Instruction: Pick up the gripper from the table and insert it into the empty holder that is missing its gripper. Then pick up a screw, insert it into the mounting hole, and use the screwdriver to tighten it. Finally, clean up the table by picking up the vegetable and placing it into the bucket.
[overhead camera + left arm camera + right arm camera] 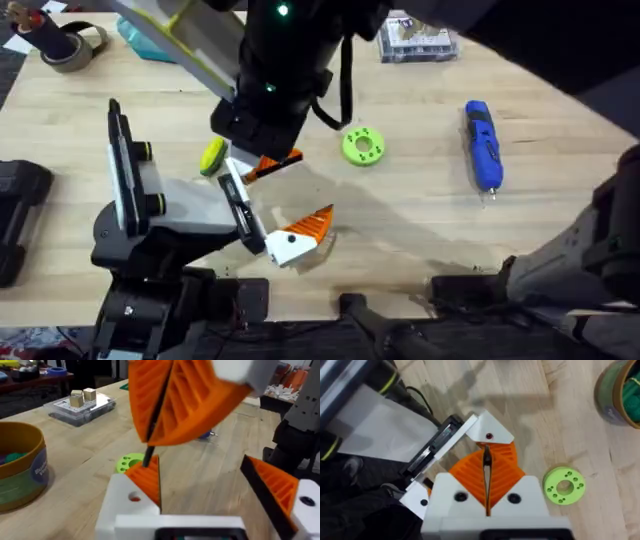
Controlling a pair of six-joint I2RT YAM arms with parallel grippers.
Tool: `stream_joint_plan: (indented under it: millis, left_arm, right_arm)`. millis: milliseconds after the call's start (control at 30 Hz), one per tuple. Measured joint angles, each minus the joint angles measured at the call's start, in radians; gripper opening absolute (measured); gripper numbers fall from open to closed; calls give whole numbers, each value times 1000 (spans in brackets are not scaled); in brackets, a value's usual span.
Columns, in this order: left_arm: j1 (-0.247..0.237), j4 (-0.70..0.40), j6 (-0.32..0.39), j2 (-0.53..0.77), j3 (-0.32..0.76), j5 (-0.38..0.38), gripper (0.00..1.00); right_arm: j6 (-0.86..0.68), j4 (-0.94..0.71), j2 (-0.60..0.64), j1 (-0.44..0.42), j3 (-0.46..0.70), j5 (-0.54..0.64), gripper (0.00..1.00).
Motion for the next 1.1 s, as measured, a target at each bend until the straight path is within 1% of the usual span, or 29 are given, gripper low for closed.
stream_joint_plan:
  millis: [333,1100]
  left_arm:
    - [0,0,0,0,0,0,983]
    - [0,0,0,0,0,0,983]
  right_arm:
    - [-11,-11,71,0,2,-12,12]
    - [-19,-13,76,2,2,-11,12]
